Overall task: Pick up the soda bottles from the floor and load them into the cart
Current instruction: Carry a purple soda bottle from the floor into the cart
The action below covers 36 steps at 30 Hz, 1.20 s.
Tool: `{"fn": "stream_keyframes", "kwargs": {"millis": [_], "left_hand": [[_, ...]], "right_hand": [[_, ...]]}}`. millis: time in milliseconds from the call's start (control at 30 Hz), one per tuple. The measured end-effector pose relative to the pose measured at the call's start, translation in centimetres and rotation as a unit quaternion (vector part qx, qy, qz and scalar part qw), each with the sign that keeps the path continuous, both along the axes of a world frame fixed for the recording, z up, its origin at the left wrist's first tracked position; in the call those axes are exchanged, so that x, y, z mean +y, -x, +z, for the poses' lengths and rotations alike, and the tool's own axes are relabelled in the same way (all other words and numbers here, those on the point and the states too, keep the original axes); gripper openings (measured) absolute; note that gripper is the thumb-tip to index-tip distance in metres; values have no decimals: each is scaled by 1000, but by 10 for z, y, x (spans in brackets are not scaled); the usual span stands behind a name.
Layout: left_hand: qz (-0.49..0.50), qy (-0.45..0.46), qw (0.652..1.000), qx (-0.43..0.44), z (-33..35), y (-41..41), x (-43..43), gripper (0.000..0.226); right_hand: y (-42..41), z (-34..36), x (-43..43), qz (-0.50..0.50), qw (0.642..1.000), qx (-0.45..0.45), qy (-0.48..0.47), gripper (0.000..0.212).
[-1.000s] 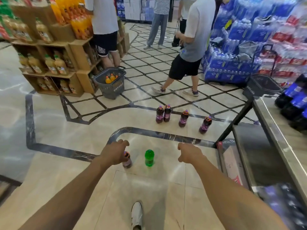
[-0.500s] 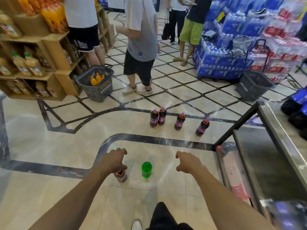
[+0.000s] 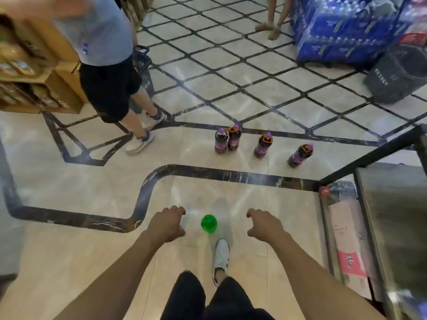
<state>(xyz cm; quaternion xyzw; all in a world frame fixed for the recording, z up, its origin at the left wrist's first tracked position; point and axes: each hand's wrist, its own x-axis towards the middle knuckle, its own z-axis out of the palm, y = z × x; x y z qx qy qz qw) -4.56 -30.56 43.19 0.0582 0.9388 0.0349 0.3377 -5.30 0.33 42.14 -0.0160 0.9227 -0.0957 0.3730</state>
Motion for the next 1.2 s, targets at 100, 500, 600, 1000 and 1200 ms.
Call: {"fn": "stream_keyframes", "kwargs": {"millis": [100,500,600,1000,1200], "left_hand": [[0,0,1000,-26,-38,10,1,63],[-47,64,993,-83,-264,29,-8,68],[-55,60,993,-82,-311,38,-7,62],[-3,-119,989,-86,-530,52,18,104],[247,-383,888,-68,-602,52,35,93]], "right_hand": [[13,-41,-13,2,999,-18,29,61],[-4,-251,-47,-27,992,-111,44,64],[2,-299,-52,-43,992,-106,43,60],[37,-515,-73,-64,988,-106,94,71],[34,-585,-68,-133,967,-106,190,88]]}}
